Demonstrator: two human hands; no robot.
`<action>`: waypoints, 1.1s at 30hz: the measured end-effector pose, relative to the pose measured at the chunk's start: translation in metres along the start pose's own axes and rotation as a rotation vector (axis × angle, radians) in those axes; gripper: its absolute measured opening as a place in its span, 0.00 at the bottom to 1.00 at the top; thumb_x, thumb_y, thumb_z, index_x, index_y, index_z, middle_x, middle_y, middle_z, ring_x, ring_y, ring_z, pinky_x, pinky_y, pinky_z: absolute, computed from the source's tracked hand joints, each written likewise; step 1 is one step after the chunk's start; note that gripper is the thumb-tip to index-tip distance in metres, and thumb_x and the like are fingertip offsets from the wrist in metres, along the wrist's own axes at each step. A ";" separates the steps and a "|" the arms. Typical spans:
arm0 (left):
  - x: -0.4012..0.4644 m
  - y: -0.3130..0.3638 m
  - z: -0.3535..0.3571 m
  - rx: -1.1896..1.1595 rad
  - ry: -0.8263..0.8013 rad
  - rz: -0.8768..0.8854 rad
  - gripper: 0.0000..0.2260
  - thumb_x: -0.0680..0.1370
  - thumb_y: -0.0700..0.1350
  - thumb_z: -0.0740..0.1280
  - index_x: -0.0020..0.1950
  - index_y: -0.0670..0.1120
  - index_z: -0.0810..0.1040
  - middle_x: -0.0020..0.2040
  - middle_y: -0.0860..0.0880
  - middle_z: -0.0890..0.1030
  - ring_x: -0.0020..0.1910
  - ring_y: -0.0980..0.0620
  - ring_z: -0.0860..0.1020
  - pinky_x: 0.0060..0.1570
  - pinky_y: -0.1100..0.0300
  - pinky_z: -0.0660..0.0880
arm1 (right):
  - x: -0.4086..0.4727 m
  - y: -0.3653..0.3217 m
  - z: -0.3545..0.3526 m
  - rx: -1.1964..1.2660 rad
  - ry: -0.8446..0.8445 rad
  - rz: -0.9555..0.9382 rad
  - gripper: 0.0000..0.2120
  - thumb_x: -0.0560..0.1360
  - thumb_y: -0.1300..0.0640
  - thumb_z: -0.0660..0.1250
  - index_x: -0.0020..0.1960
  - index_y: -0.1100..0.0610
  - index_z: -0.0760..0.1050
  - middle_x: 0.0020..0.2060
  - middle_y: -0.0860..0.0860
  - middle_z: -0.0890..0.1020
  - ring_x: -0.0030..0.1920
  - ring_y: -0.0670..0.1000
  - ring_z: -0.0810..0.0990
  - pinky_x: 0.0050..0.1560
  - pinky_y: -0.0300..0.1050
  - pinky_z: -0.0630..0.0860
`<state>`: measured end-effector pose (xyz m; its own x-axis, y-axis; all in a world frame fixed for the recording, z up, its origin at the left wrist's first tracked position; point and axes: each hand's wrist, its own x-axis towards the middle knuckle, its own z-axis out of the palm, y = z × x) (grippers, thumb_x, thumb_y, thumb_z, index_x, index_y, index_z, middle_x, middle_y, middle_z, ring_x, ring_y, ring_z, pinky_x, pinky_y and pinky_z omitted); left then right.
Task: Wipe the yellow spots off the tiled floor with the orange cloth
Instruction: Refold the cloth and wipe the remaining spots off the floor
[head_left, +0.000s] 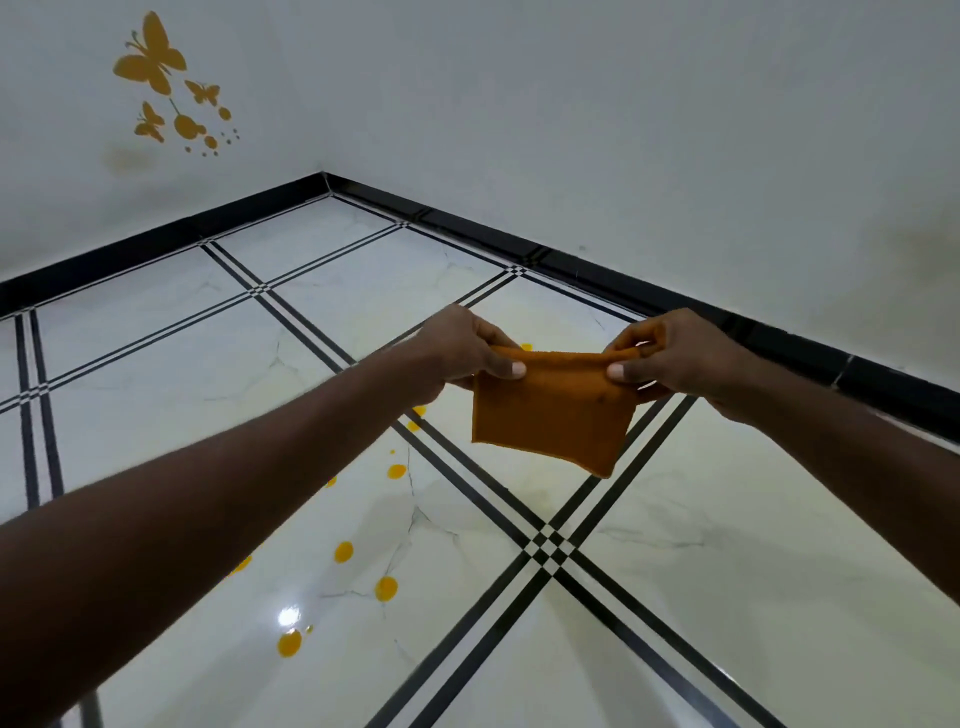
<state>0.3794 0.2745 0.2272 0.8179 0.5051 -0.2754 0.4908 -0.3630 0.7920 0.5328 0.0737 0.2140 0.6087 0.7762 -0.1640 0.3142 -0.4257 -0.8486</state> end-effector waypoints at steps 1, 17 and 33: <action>0.001 -0.014 0.004 -0.013 0.027 -0.020 0.15 0.72 0.43 0.77 0.58 0.42 0.84 0.53 0.46 0.84 0.53 0.48 0.81 0.44 0.58 0.80 | 0.007 0.004 0.009 -0.060 -0.030 0.008 0.06 0.77 0.61 0.73 0.53 0.57 0.79 0.48 0.54 0.82 0.46 0.51 0.83 0.31 0.35 0.80; 0.027 -0.199 0.029 0.507 0.257 0.148 0.11 0.70 0.46 0.76 0.51 0.46 0.86 0.51 0.45 0.85 0.52 0.45 0.81 0.51 0.56 0.74 | 0.050 0.097 0.184 -0.615 0.197 -0.121 0.11 0.79 0.58 0.68 0.58 0.50 0.84 0.50 0.54 0.86 0.52 0.60 0.82 0.50 0.49 0.77; 0.009 -0.365 -0.001 0.537 0.173 -0.170 0.11 0.77 0.48 0.69 0.57 0.47 0.82 0.57 0.46 0.83 0.59 0.45 0.79 0.61 0.51 0.74 | 0.066 0.206 0.334 -0.902 -0.145 -0.246 0.34 0.80 0.36 0.46 0.83 0.46 0.52 0.81 0.59 0.57 0.80 0.65 0.56 0.77 0.71 0.52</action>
<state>0.2075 0.4121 -0.0642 0.6758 0.6950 -0.2454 0.7309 -0.5889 0.3449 0.3942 0.1923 -0.1402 0.3726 0.9167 -0.1445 0.9036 -0.3939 -0.1684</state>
